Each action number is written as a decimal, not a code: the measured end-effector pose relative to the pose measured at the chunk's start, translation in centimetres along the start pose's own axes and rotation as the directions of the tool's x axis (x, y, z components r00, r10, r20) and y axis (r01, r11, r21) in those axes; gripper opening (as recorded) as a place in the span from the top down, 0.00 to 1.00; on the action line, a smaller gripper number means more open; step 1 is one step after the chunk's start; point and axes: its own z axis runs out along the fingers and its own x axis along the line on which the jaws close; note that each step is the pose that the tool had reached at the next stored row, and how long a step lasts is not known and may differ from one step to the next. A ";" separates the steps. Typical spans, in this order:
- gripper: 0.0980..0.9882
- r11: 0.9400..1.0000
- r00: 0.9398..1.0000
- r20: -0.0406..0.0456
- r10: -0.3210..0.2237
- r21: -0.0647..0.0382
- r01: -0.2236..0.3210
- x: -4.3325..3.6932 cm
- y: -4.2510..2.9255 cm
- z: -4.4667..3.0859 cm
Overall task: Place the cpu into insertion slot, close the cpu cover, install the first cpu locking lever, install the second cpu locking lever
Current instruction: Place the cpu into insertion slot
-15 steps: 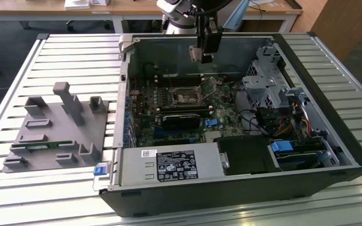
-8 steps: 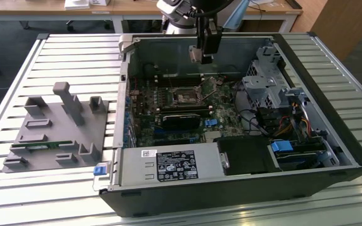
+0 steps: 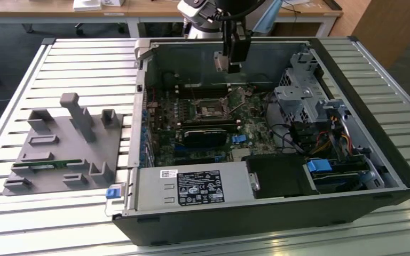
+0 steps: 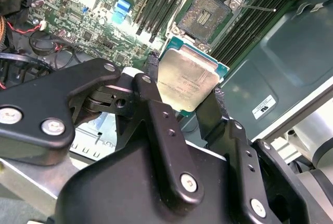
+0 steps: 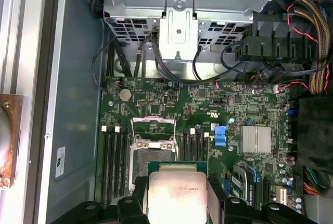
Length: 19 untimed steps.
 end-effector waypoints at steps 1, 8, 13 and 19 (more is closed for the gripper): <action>0.51 1.000 1.000 0.000 0.000 0.000 0.000 0.00 0.00 0.02; 0.51 1.000 1.000 0.003 0.000 0.000 0.000 0.00 -0.01 0.17; 0.51 1.000 1.000 0.006 0.000 0.000 0.000 -0.01 -0.04 0.43; 0.51 1.000 1.000 0.007 0.000 0.002 0.000 -0.01 -0.08 0.83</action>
